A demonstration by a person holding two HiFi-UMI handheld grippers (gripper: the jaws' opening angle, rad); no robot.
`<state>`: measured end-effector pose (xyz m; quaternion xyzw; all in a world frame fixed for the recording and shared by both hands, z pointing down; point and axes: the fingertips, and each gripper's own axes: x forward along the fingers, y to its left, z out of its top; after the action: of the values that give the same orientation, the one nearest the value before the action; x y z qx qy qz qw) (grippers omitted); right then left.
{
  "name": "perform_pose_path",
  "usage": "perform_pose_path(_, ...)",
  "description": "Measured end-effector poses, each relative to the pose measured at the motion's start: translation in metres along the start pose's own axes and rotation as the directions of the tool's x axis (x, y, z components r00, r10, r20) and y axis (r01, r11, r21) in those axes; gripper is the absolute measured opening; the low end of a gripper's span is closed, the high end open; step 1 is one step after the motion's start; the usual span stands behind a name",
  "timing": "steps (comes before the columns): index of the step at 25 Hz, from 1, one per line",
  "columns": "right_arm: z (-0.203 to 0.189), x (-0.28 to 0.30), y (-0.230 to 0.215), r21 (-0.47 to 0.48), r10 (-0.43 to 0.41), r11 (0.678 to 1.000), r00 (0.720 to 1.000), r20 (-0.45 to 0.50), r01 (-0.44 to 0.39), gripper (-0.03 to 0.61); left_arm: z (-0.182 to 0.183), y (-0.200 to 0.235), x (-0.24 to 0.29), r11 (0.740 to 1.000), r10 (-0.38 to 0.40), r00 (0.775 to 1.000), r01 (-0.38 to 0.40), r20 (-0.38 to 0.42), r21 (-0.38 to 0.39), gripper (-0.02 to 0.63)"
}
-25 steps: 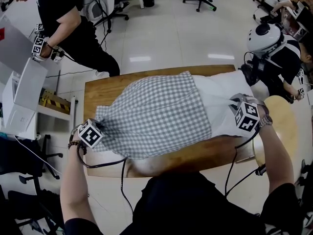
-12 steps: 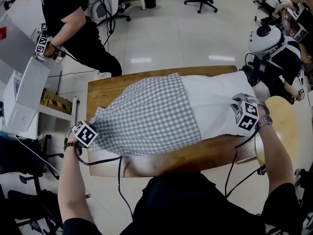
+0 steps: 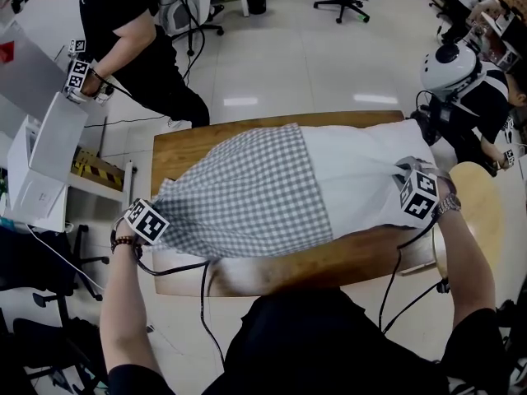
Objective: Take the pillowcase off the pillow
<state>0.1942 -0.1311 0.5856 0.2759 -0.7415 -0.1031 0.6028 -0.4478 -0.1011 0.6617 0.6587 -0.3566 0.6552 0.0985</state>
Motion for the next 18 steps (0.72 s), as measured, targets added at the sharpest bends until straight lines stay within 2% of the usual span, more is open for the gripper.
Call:
perform_pose_path(1,0.004,-0.003,-0.003,0.003,0.0,1.0,1.0,0.013,0.0,0.05,0.004,0.002,-0.002,1.0,0.012,1.0,-0.012,0.023,0.008,0.014)
perform_pose_path(3,0.012,-0.009,-0.006,0.012,0.004,1.0,0.999,0.046,-0.005,0.122,0.014,0.002,-0.005,0.999,0.019,0.997,-0.021,0.072,0.027,0.027)
perform_pose_path(6,0.02,-0.021,-0.006,0.003,0.037,0.999,0.997,0.065,-0.037,0.207,0.027,-0.008,-0.011,0.998,-0.027,0.991,0.02,0.128,0.054,0.159)
perform_pose_path(9,0.027,-0.04,-0.007,-0.024,0.056,0.998,0.996,0.064,-0.054,0.221,0.041,-0.018,-0.022,0.995,-0.067,0.984,0.055,0.165,0.079,0.225)
perform_pose_path(13,0.042,-0.065,-0.009,-0.058,0.068,0.996,0.995,0.069,-0.064,0.247,0.067,-0.03,-0.043,0.99,-0.06,0.978,0.033,0.2,0.134,0.235)
perform_pose_path(18,0.088,-0.095,-0.003,-0.098,0.11,0.991,0.981,0.157,-0.095,0.281,0.096,-0.038,-0.067,0.982,-0.072,0.964,0.023,0.256,0.189,0.268)
